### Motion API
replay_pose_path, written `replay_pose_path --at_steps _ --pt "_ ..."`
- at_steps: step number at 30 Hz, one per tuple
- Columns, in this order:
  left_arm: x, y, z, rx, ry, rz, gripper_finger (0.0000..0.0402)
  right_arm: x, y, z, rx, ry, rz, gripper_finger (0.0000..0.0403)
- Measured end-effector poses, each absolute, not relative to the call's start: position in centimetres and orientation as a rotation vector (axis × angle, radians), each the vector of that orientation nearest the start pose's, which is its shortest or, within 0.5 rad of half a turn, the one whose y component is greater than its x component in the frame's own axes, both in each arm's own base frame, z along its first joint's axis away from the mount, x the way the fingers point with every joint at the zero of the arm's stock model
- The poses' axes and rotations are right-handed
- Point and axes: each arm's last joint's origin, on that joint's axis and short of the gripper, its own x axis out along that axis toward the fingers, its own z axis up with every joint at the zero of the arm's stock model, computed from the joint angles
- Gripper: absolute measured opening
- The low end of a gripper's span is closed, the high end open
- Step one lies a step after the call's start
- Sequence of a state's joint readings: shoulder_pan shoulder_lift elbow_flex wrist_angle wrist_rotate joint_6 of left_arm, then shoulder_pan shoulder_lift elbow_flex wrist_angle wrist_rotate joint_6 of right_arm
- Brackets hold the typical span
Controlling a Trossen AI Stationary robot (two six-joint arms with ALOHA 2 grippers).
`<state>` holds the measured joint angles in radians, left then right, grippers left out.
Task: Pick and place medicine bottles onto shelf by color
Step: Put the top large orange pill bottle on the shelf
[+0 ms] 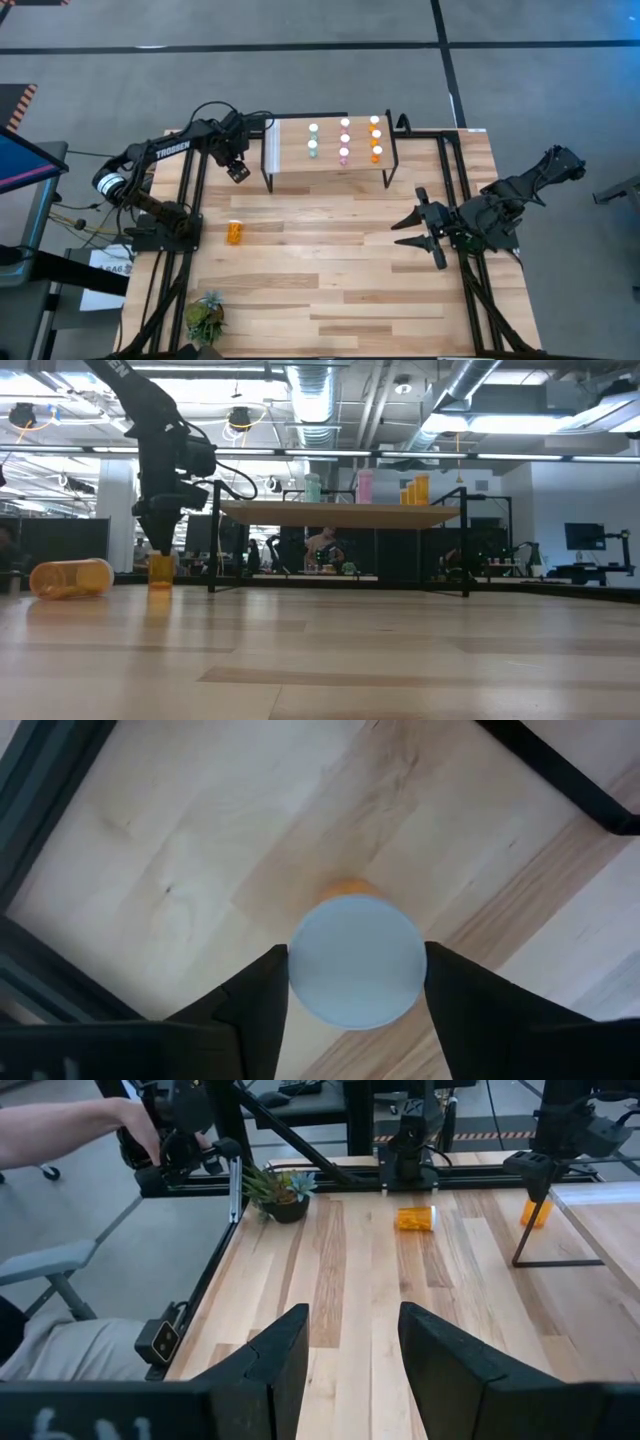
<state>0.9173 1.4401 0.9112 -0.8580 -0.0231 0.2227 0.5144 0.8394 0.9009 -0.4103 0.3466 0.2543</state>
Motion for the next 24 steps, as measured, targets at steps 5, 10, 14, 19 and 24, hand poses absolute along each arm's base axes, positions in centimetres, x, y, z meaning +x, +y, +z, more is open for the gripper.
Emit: replay_pose_path --at_steps 5,10,14,19,24 --pt "14.8 19.4 20.3 -0.444 1.381 0.620 0.0188 15.6 7.7 34.2 0.105 0.335 0.120 0.0177" --pt "14.7 19.3 21.2 -0.462 1.417 0.612 0.0188 15.6 7.7 34.2 0.105 0.335 0.120 0.0177" --pt "14.5 19.3 22.6 -0.479 1.455 0.635 0.0188 15.6 7.7 34.2 0.104 0.335 0.120 0.0177" --pt "14.2 18.6 26.2 -0.444 1.405 0.664 0.0188 15.6 7.7 34.2 0.104 0.335 0.120 0.0177" --pt "13.4 17.5 31.4 -0.398 1.286 0.716 0.0188 15.6 7.7 34.2 0.098 0.335 0.120 0.0177"
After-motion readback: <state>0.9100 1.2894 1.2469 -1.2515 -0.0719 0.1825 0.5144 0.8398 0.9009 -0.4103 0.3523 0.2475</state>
